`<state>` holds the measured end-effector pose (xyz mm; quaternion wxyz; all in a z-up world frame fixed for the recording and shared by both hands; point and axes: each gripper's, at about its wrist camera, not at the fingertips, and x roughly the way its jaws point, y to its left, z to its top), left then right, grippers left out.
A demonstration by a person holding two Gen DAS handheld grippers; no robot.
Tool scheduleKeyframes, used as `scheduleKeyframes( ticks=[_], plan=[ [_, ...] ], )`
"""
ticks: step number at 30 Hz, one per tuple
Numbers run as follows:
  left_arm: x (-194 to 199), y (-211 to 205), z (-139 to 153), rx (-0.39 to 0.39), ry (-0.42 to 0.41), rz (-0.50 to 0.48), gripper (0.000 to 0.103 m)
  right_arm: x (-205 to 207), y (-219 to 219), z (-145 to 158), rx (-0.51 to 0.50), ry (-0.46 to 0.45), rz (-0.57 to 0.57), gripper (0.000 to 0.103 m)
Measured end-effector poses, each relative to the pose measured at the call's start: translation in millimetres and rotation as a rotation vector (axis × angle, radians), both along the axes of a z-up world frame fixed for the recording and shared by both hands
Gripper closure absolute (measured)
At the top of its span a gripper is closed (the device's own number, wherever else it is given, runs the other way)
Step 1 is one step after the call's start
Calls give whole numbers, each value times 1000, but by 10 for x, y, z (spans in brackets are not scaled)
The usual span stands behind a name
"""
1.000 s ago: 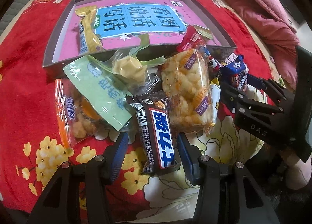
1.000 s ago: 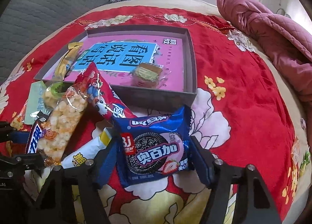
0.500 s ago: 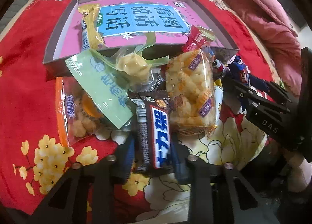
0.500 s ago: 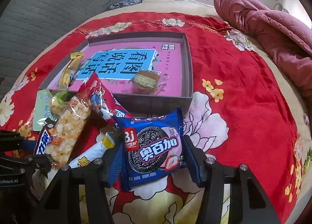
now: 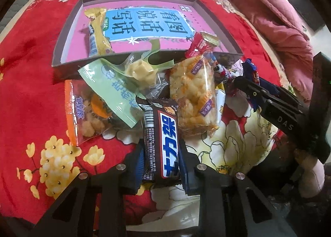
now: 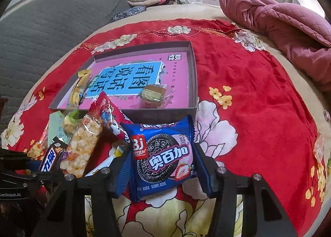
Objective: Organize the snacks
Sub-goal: 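Grasp the dark chocolate bar with the left tool while the right tool grasps the blue biscuit pack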
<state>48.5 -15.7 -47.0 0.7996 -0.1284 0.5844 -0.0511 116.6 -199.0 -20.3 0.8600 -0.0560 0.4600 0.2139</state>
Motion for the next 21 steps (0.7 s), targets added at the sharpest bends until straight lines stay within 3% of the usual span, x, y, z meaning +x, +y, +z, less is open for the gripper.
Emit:
scheduleKeyframes(
  ticks=[21],
  plan=[
    [-130,82,455,-19,-93,41,73,-54,-12,165,35,-73,-2,48]
  ],
)
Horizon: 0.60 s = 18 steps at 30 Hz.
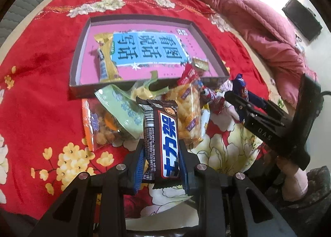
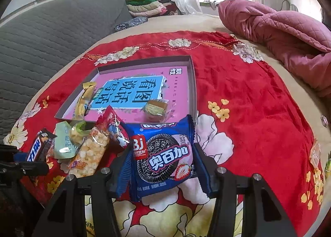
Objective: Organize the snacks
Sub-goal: 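Grasp the dark chocolate bar with the left tool while the right tool grasps the blue biscuit pack, then lift the chocolate bar with the left tool while the right tool carries the biscuit pack over the box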
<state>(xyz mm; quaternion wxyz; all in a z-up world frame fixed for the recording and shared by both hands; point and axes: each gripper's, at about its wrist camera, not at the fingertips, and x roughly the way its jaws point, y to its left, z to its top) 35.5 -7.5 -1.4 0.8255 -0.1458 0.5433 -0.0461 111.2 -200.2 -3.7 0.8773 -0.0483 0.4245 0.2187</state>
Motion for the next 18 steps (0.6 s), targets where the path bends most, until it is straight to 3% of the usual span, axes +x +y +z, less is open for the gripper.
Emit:
scheduleKeyframes(
  ticks=[18],
  plan=[
    [131,311,268,44,-94,89,73,-11,19,215,48,-112,-19,48]
  ],
)
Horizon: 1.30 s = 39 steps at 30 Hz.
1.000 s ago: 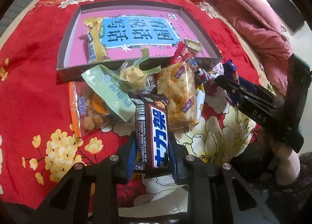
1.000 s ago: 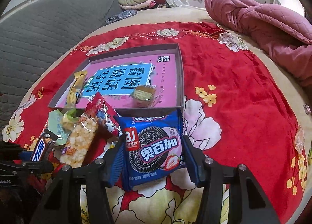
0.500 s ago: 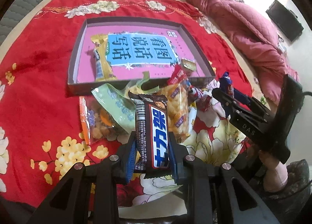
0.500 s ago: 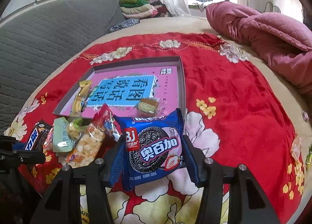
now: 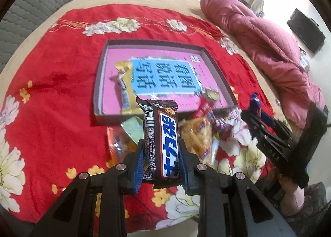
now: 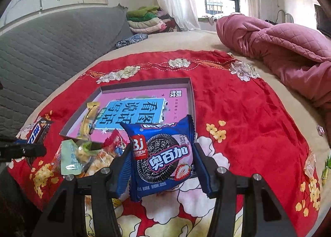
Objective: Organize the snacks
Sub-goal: 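Lift the chocolate bar with the left tool while the right tool carries the biscuit pack over the box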
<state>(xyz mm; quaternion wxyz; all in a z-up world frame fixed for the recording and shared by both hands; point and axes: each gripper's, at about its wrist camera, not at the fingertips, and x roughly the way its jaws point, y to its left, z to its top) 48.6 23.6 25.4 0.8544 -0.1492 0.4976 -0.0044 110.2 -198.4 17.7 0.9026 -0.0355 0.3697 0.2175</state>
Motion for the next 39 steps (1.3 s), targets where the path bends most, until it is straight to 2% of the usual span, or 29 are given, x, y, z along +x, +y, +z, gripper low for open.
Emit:
scheduleKeyframes(
  ticks=[9,16,35,39],
  plan=[
    [159,285,26,20,-23,67,73,17,21,72,21,-42,-7,48],
    [324,361,5,24,-40,81,73,87,105,96,7,-77,-3,48],
    [867,168,-134,-1,-60,24,73,297,88,16,37,-80,-22,48],
    [963,132,-194,-7,-44,19,73,311,105,-6,34,-82,-15,48]
  ],
)
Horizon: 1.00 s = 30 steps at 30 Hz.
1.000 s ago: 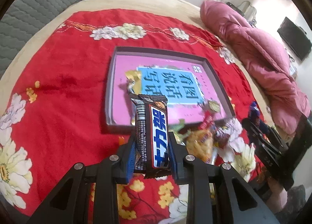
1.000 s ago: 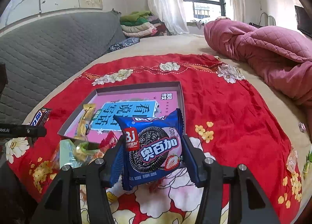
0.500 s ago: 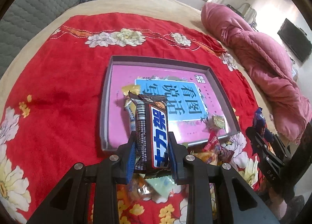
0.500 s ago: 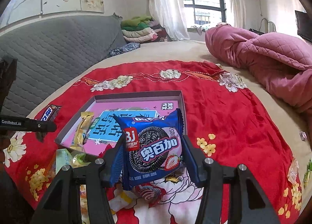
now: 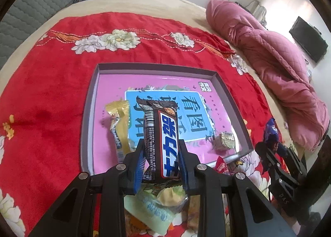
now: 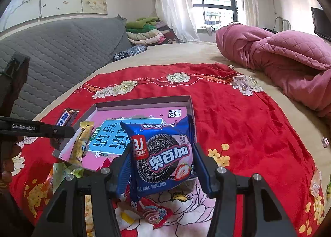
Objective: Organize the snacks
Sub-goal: 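Lift the chocolate bar with the left tool while the right tool carries the biscuit pack over the box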
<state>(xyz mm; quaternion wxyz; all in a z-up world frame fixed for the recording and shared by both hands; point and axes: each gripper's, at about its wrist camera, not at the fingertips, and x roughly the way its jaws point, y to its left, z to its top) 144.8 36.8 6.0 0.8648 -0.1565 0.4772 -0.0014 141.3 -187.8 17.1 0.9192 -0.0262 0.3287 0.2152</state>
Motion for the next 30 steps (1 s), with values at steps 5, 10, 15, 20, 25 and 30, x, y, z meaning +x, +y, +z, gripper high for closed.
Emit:
scheduleKeyframes(
  ticks=[5,10,15,20,25,30],
  plan=[
    [108,-39,-80,-8,14,-11,73,52,24,-29,-1,-4,-1,48],
    [193,-71,-140,-10,19,-32,73,121,41,-74,-3,2,-2,48],
    [256,-79,-217,-17,37,-32,73,189,81,-127,-10,7,2,48],
    [281,-101,-290,-9,50,-34,73,232,108,-199,-16,25,-1,48],
    [289,-104,-347,-7,62,-28,73,252,125,-263,-28,35,-8,48],
    [286,-112,-381,-1,69,-27,73,274,145,-306,-37,38,-15,47]
  ],
)
